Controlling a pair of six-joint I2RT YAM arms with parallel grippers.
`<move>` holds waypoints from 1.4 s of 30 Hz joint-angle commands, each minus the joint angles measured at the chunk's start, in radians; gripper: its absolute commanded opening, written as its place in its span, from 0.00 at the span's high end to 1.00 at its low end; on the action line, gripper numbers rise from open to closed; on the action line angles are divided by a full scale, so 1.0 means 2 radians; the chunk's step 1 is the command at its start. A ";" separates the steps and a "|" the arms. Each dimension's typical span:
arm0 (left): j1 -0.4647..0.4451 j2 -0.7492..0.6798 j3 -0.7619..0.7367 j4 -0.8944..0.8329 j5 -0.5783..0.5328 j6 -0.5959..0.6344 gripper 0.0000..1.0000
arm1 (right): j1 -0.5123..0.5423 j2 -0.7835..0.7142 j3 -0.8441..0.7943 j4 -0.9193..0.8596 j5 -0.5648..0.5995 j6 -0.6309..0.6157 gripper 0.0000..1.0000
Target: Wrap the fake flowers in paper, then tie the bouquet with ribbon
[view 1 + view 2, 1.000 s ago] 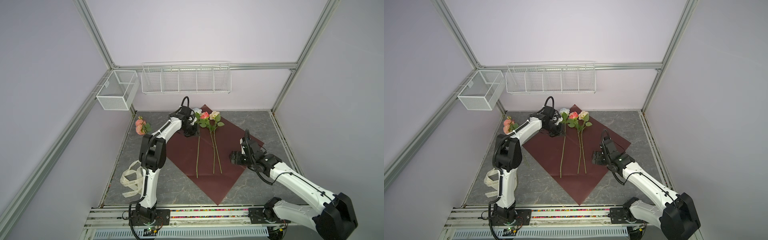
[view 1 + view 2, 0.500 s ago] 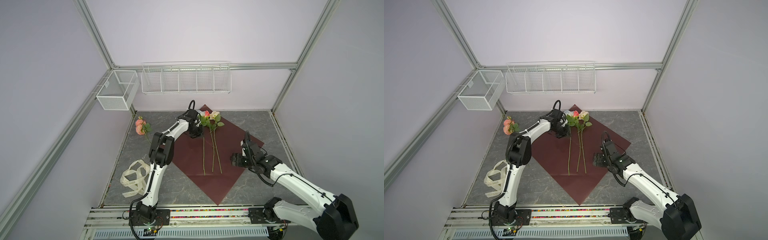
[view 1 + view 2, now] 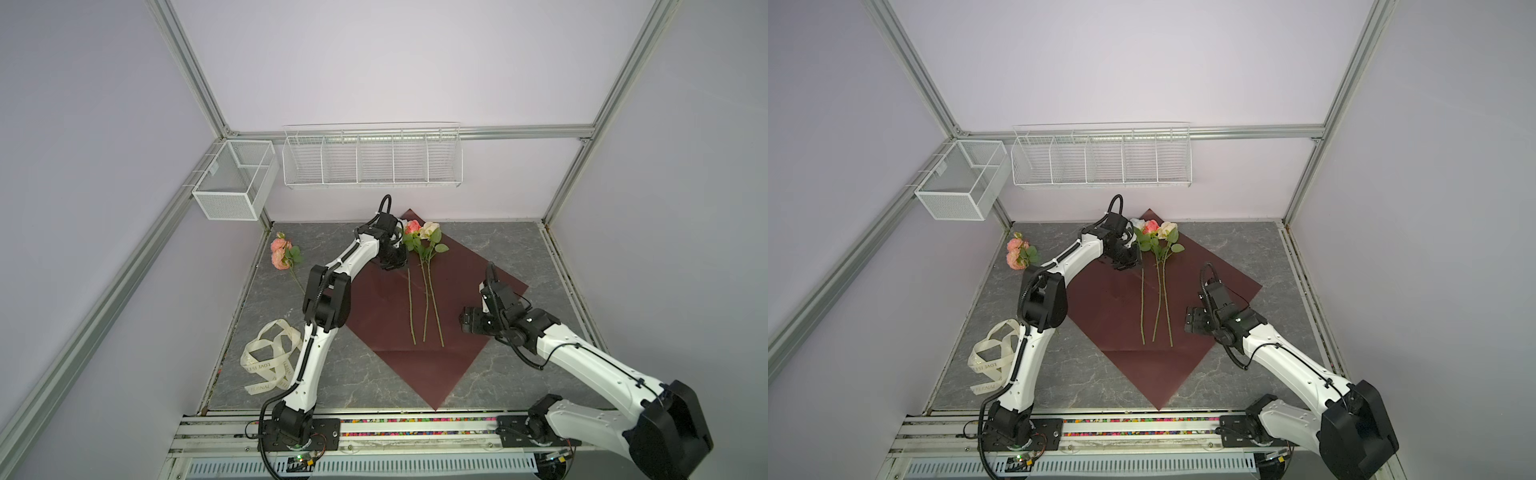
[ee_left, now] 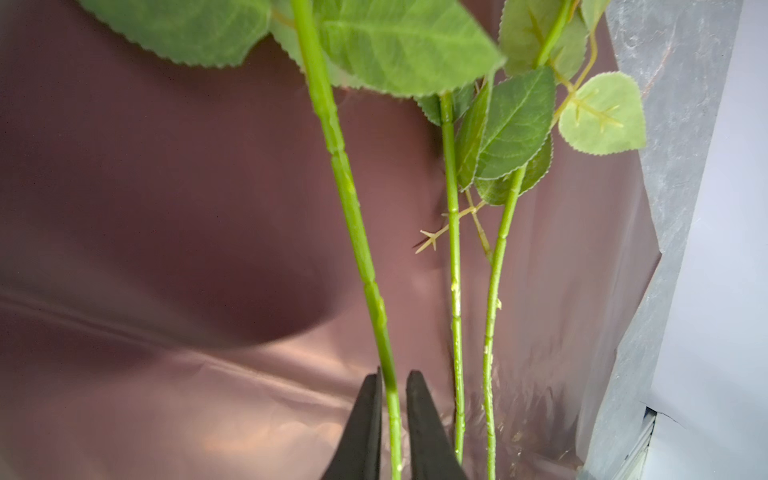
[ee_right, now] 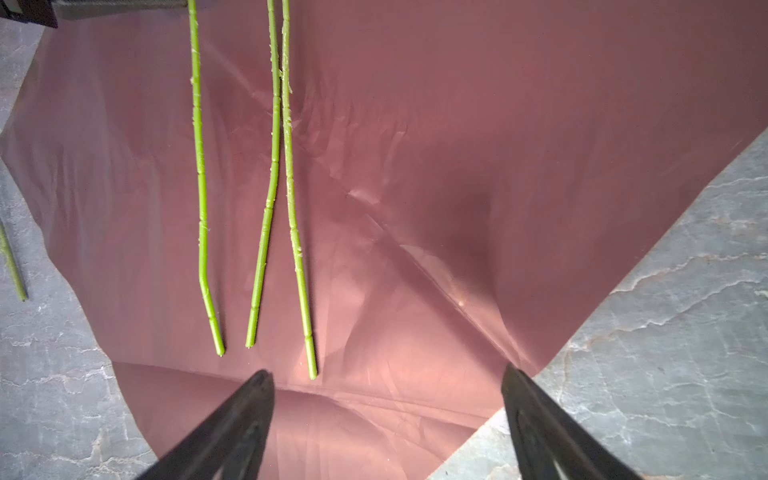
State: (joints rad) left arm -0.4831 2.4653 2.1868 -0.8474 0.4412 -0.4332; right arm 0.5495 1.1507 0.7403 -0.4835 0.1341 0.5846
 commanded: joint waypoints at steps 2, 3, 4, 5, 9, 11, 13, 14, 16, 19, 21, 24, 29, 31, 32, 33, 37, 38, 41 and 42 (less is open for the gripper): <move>-0.005 0.009 -0.001 -0.022 -0.018 0.018 0.84 | -0.003 0.004 -0.002 0.005 -0.005 0.008 0.11; -0.005 0.007 0.003 -0.026 -0.023 0.022 0.82 | -0.003 0.004 -0.002 0.005 -0.005 0.008 0.11; -0.006 0.006 0.012 -0.034 -0.027 0.030 0.79 | -0.004 0.002 0.000 0.003 -0.005 0.008 0.11; -0.005 0.004 0.024 -0.045 -0.030 0.039 0.74 | -0.003 0.000 0.001 0.001 -0.005 0.008 0.11; -0.005 -0.015 0.049 -0.078 -0.062 0.066 0.63 | -0.003 -0.010 0.005 -0.007 0.001 0.003 0.11; -0.006 -0.033 0.048 -0.087 -0.064 0.075 0.59 | -0.003 -0.015 0.006 -0.008 0.001 0.003 0.11; -0.005 -0.058 0.035 -0.087 -0.066 0.082 0.55 | -0.003 -0.018 0.007 -0.007 -0.002 0.004 0.11; -0.006 -0.075 0.023 -0.085 -0.073 0.086 0.54 | -0.003 -0.020 0.007 -0.003 -0.007 0.003 0.11; -0.004 -0.112 -0.009 -0.075 -0.103 0.095 0.50 | -0.003 -0.024 0.004 0.014 -0.022 0.000 0.11; 0.016 -0.172 -0.078 -0.054 -0.147 0.095 0.50 | -0.002 -0.028 0.000 0.051 -0.065 -0.010 0.11; 0.046 -0.204 -0.133 -0.037 -0.157 0.095 0.51 | 0.001 -0.025 0.001 0.076 -0.096 -0.019 0.11; 0.107 -0.239 -0.205 -0.020 -0.161 0.094 0.52 | 0.019 -0.012 0.014 0.100 -0.124 -0.038 0.11; 0.208 -0.261 -0.273 -0.022 -0.190 0.095 0.55 | 0.061 0.027 0.054 0.092 -0.118 -0.074 0.11; 0.238 -0.252 -0.275 -0.032 -0.194 0.096 0.57 | 0.072 0.048 0.066 0.084 -0.115 -0.084 0.11; 0.250 -0.247 -0.276 -0.033 -0.198 0.099 0.57 | 0.077 0.060 0.087 0.079 -0.112 -0.088 0.12; 0.260 -0.241 -0.276 -0.038 -0.209 0.100 0.58 | 0.083 0.072 0.097 0.074 -0.107 -0.090 0.12; 0.286 -0.215 -0.270 -0.046 -0.224 0.104 0.58 | 0.102 0.108 0.126 0.066 -0.100 -0.097 0.12; 0.289 -0.210 -0.270 -0.043 -0.225 0.105 0.58 | 0.106 0.117 0.131 0.065 -0.100 -0.098 0.11; 0.291 -0.191 -0.265 -0.046 -0.225 0.106 0.58 | 0.115 0.136 0.144 0.066 -0.100 -0.098 0.11; 0.291 -0.185 -0.264 -0.046 -0.226 0.103 0.58 | 0.116 0.143 0.148 0.064 -0.101 -0.096 0.11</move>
State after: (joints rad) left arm 0.0986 2.0609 1.6363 -0.9081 0.0109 -0.2390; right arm 0.7704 1.4101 1.0054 -0.3332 -0.0738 0.4133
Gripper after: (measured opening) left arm 0.418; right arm 0.885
